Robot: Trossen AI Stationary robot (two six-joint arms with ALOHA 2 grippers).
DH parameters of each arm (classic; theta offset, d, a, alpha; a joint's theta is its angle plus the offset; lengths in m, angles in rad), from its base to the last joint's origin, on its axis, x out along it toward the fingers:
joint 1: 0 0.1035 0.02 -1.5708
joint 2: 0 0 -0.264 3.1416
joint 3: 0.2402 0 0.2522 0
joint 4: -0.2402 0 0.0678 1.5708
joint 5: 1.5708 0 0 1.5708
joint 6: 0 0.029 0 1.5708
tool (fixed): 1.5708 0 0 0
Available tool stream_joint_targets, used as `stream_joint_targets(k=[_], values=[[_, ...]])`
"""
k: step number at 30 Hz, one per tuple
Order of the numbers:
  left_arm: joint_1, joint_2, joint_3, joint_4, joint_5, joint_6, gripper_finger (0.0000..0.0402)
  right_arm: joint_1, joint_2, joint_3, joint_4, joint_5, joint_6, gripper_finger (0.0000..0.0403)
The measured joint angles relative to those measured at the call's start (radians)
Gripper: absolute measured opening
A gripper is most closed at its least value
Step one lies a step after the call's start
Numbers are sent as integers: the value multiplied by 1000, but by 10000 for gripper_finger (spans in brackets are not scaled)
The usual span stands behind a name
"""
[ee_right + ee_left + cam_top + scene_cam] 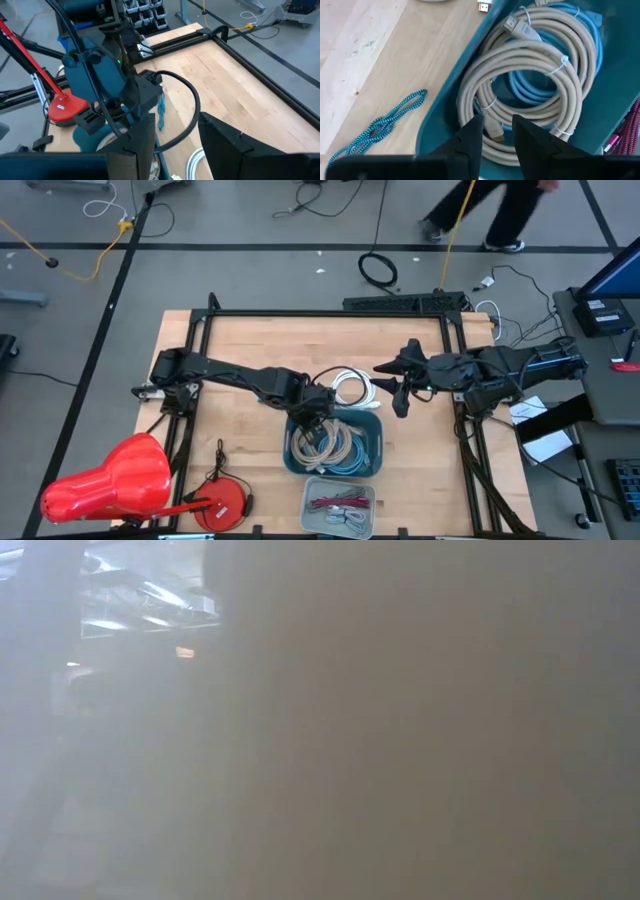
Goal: Pick & Place USB Port
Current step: Put the black and blue USB cable into the gray bin
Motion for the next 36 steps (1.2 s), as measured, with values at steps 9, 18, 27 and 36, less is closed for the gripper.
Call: stream_joint_targets(k=[9,18,27,36], values=[[-7,-101,0,36,-101,-29,113,-36,0,-79,-117,204,4,141],[-23,-323,2,62,-311,-98,113,-310,110,-326,78,-91,7,142],[-56,-396,3,11,-398,-124,113,-464,296,-320,132,-384,-38,142],[52,-372,-227,-294,-395,-128,113,-411,250,-320,135,-507,-13,142]])
